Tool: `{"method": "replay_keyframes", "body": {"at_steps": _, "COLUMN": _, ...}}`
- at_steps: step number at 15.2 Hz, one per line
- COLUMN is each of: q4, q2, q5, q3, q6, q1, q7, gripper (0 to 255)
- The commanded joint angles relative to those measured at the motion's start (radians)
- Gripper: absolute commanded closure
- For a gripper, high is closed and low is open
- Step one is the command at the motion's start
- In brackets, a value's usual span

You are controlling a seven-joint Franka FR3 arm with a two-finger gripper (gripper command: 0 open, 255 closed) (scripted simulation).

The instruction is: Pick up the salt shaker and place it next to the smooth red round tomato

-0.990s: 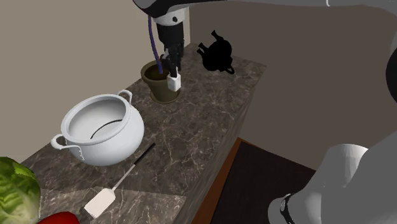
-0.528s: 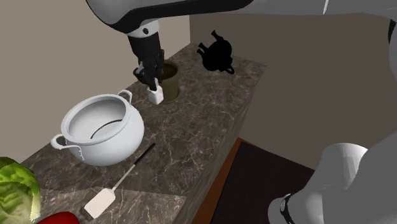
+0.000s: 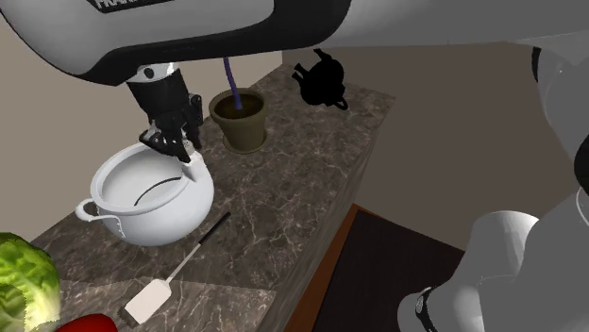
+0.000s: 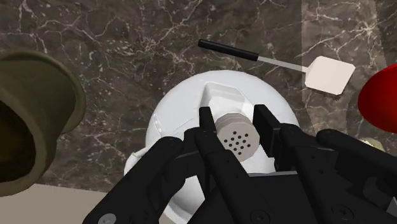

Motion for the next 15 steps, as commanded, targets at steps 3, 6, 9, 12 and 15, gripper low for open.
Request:
{"method": "replay_keyframes", "body": {"at_steps": 3, "q4": 0.083, "q2": 0.058, "q5": 0.000, "q3": 0.037, "q6": -0.024, "q1": 0.047, "q7": 0.086, "gripper": 255}}
{"method": "replay_keyframes", "body": {"at_steps": 6, "q4": 0.153, "q2": 0.109, "q5": -0.001, "q3": 0.061, "q6": -0.042, "q1": 0.082, "q7": 0.146, "gripper": 255}}
{"method": "replay_keyframes", "body": {"at_steps": 9, "q4": 0.239, "q2": 0.171, "q5": -0.004, "q3": 0.084, "q6": -0.067, "q1": 0.118, "q7": 0.205, "gripper": 255}}
{"method": "replay_keyframes", "body": {"at_steps": 12, "q4": 0.345, "q2": 0.244, "q5": -0.009, "q3": 0.103, "q6": -0.100, "q1": 0.155, "q7": 0.261, "gripper": 255}}
{"method": "replay_keyframes", "body": {"at_steps": 15, "q4": 0.480, "q2": 0.333, "q5": -0.015, "q3": 0.119, "q6": -0.146, "q1": 0.192, "q7": 0.314, "gripper": 255}}
